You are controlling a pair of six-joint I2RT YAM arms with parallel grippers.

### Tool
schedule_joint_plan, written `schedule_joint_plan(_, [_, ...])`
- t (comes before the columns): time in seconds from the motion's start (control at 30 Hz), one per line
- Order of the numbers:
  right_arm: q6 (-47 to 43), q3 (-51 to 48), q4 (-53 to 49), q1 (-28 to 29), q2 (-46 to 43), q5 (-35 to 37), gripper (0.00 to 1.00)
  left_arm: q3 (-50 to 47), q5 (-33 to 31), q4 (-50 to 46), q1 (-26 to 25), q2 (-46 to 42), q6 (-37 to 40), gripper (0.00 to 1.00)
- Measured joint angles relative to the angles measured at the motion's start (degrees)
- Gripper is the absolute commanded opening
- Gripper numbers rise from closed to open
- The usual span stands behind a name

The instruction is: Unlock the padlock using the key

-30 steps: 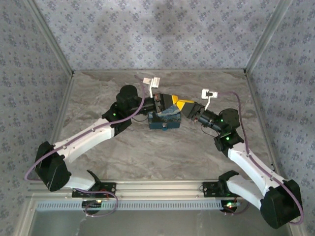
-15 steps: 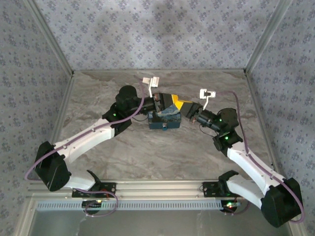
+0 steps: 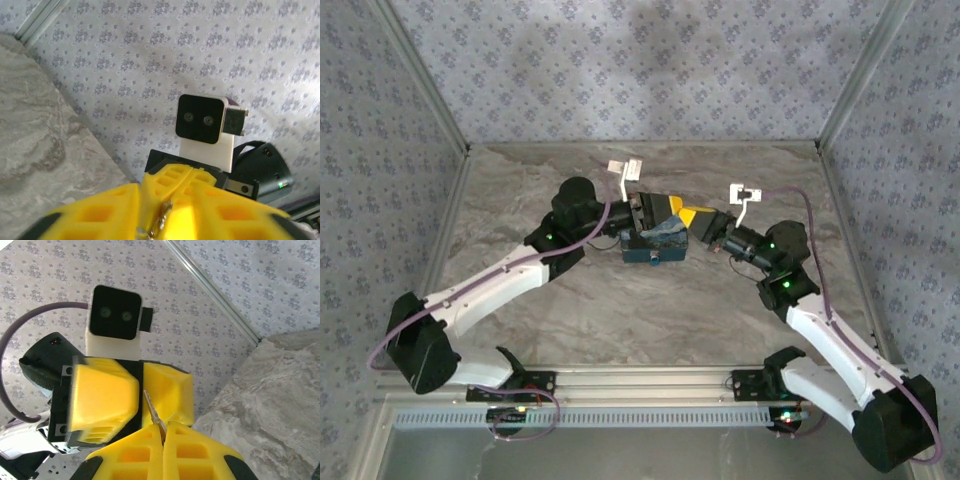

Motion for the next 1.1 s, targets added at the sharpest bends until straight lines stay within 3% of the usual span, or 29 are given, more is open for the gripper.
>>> schedule_joint_plan(0.43, [-4.0, 1.0, -6.1, -0.1, -1.6, -1.6, 0.0, -0.1, -1.3, -5.0, 0.1, -2.2, 3.3, 0.48])
schedule_joint_plan(0.67, [-7.7, 3.3, -13.5, -0.7, -1.6, -0.4, 0.0, -0.1, -2.3, -6.7, 0.1, -1.2, 4.6, 0.71])
schedule_joint_plan(0.77, [-11.3, 5.8, -20.8, -1.8, -1.4, 2.2, 0.0, -1.5, -5.1, -9.2, 0.1, -2.1, 6.7, 0.84])
schedule_joint_plan(0.8, [-12.9, 6.9, -23.7, -2.0, -1.1, 3.7, 0.0, -2.6, -6.3, -10.1, 0.1, -2.7, 7.4, 0.98])
schedule_joint_plan(1.1, [-22.6, 15.9, -40.0, -2.5, 13.6, 19.3, 0.0, -17.3, -14.6, -13.4, 0.0, -4.2, 11.9, 0.98])
